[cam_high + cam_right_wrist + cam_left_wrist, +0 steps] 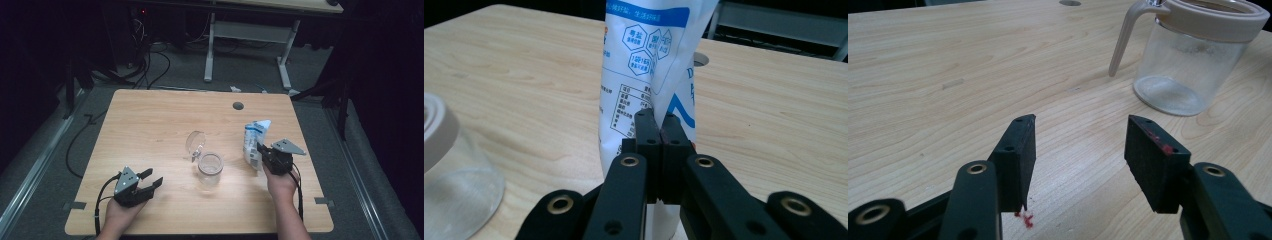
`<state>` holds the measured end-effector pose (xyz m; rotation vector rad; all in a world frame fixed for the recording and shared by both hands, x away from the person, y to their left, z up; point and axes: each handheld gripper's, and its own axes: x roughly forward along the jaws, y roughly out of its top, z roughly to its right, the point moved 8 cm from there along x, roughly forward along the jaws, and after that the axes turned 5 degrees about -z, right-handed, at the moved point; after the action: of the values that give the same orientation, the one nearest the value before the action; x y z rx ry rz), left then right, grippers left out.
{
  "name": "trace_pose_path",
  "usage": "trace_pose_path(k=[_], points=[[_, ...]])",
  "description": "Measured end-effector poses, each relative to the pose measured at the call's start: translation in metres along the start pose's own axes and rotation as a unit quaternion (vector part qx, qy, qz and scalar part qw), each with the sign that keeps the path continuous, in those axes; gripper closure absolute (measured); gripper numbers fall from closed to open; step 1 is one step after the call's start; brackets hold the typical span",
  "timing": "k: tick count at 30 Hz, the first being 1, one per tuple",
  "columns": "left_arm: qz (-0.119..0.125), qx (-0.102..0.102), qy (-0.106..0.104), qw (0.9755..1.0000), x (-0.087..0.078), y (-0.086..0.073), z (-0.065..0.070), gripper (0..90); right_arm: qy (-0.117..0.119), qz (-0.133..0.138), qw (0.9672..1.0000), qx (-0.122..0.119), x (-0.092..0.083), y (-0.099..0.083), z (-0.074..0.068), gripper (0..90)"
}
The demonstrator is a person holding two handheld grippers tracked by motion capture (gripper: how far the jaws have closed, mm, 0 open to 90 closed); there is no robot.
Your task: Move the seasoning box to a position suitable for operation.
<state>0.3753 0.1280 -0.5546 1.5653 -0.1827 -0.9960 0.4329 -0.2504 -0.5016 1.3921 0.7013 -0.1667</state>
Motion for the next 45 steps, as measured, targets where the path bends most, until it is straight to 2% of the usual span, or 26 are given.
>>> trace_pose_path(k=[7, 16, 21, 24, 27, 31, 34, 36, 41, 43, 45], points=[[0.0, 0.011, -0.006, 0.9999, 0.001, 0.001, 0.005, 46.1, 0.024, -0.009, 0.9997, -0.007, -0.019, -0.002, -0.009, 90.0], [0.007, 0.022, -0.024, 0.9994, 0.001, 0.002, 0.014, 45.0, 0.05, -0.03, 0.9982, -0.013, -0.038, -0.007, -0.022, 90.0], [0.008, 0.024, -0.034, 0.9991, 0.002, 0.003, 0.018, 44.1, 0.06, -0.042, 0.997, -0.024, -0.044, -0.008, -0.029, 90.0], [0.006, 0.013, -0.038, 0.9992, 0.003, 0.002, 0.019, 43.8, 0.061, -0.048, 0.9966, -0.028, -0.046, -0.008, -0.033, 90.0], [0.007, 0.008, -0.038, 0.9992, 0.003, 0.002, 0.018, 43.7, 0.062, -0.05, 0.9965, -0.023, -0.045, -0.008, -0.035, 90.0], [0.012, 0.012, -0.031, 0.9994, -0.002, 0.003, 0.015, 43.4, 0.063, -0.065, 0.9955, -0.029, -0.046, -0.009, -0.037, 90.0], [0.013, 0.003, -0.033, 0.9994, -0.005, 0.003, 0.014, 42.8, 0.061, -0.072, 0.995, -0.032, -0.048, -0.01, -0.039, 90.0], [0.017, 0.004, -0.032, 0.9993, -0.006, 0.002, 0.014, 43.4, 0.062, -0.078, 0.9945, -0.035, -0.05, -0.01, -0.04, 90.0], [0.024, 0.018, -0.028, 0.9992, -0.005, 0.003, 0.016, 43.2, 0.065, -0.098, 0.9924, -0.038, -0.056, -0.007, -0.041, 89.9], [0.025, 0.018, -0.029, 0.9991, -0.004, 0.003, 0.017, 43.2, 0.076, -0.108, 0.9907, -0.034, -0.056, -0.006, -0.042, 90.0], [0.025, 0.018, -0.029, 0.9991, -0.003, 0.003, 0.017, 43.2, 0.079, -0.119, 0.9889, -0.042, -0.055, -0.006, -0.042, 90.0]])
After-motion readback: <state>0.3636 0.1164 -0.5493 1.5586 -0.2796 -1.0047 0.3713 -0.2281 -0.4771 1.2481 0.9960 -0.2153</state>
